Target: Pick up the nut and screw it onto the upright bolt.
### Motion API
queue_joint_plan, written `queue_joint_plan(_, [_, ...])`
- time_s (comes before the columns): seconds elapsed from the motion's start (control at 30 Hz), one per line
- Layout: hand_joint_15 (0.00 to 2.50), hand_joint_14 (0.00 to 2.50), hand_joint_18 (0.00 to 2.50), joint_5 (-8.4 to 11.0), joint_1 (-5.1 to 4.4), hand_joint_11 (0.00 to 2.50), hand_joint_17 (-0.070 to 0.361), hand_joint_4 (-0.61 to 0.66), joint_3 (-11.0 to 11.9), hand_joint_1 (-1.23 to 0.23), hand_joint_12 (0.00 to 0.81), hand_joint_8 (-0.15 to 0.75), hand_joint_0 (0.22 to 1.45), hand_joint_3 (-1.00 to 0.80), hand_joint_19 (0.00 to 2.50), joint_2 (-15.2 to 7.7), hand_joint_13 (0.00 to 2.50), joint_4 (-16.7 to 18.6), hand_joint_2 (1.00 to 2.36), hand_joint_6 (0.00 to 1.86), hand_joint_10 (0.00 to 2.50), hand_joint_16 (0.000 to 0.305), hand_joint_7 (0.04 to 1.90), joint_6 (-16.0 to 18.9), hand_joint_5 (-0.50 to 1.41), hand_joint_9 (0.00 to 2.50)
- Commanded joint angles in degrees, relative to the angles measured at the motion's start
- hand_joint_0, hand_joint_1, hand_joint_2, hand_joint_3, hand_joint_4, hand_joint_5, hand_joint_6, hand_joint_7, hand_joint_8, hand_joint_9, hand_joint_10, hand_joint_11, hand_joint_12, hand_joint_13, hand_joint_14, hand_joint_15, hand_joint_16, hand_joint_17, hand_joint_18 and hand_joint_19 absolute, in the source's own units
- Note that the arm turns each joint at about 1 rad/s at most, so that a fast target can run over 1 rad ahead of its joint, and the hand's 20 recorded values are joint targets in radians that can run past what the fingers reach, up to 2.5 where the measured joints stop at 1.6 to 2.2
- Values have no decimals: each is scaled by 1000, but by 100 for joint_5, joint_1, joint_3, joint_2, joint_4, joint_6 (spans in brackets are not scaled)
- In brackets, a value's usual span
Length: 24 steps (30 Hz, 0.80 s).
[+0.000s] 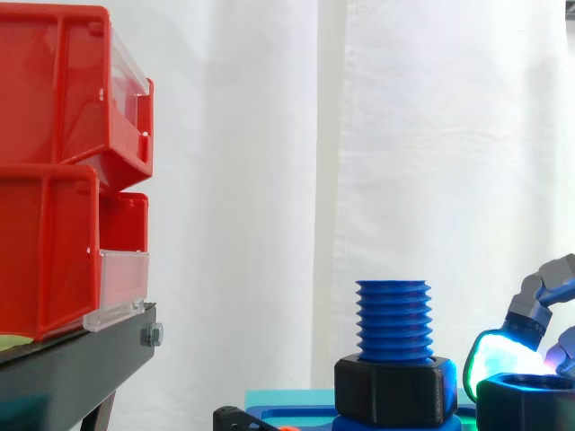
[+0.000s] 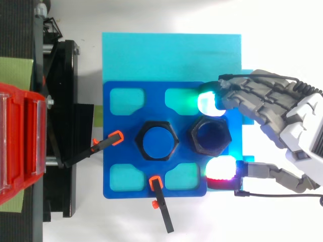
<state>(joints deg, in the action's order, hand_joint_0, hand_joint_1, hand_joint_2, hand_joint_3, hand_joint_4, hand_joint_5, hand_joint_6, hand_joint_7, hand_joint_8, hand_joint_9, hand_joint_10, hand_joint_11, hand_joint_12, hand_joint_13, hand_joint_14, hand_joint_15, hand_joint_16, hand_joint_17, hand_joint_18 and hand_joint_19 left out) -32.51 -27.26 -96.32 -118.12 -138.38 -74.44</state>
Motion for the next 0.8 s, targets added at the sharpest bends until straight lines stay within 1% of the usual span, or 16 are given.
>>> queue_joint_plan(0.0, [273,10,632,-45,28,614,90,306,8,-756,374,327,585,-500,176,-1,848,-58,1000,503,20,40,912,0,-180,897])
queue_joint_plan(0.1, [316,12,643,-89,54,665,86,311,26,-752,367,326,593,-500,176,-1,913,-84,1000,503,21,38,920,0,-176,941])
queue_joint_plan(0.17, [325,14,652,-133,72,686,84,315,96,-750,366,321,597,-500,182,-1,929,-128,1000,504,20,37,927,9,-173,959])
queue_joint_plan(0.23, [334,12,656,-168,98,685,83,317,175,-748,365,324,598,-500,184,8,936,-260,1000,503,21,37,933,53,-172,965])
queue_joint_plan(0.27, [331,12,656,-186,133,696,83,317,255,-744,365,321,600,-500,186,26,939,-480,1000,504,20,37,937,132,-171,968])
queue_joint_plan(0.3, [325,12,656,-186,133,690,83,317,255,-744,365,322,600,-500,179,26,938,-480,1000,503,22,37,934,132,-171,972])
queue_joint_plan(0.37, [324,14,655,-195,160,699,83,315,378,-742,365,325,599,-500,179,26,936,-761,1000,504,20,37,932,299,-171,976])
queue_joint_plan(0.43, [318,12,649,-204,204,702,82,316,597,-734,366,324,598,-500,179,17,933,-1359,1000,504,22,37,933,650,-171,977])
queue_joint_plan(0.5, [310,12,648,-221,213,696,82,316,685,-732,364,324,598,-500,174,26,921,-1649,1000,504,21,37,933,800,-171,977])
queue_joint_plan(0.53, [310,12,647,-230,230,696,83,312,808,-732,363,324,598,-500,173,26,917,-2053,1000,503,22,37,934,984,-170,974])
queue_joint_plan(0.67, [310,14,638,-300,239,696,83,310,984,-720,366,319,594,-500,177,26,909,-2703,1000,504,21,37,932,1380,-170,969])
queue_joint_plan(0.7, [301,11,639,-353,256,703,83,315,1054,-720,366,321,593,-500,173,70,909,-2985,1000,503,22,37,936,1626,-170,967])
queue_joint_plan(0.73, [301,11,639,-379,256,699,83,312,1054,-720,367,322,593,-500,173,87,906,-3081,1000,504,22,37,933,1740,-170,966])
queue_joint_plan(0.77, [300,11,635,-458,265,686,83,314,1063,-719,368,321,593,-500,178,201,902,-3336,1000,503,21,37,932,2004,-170,960])
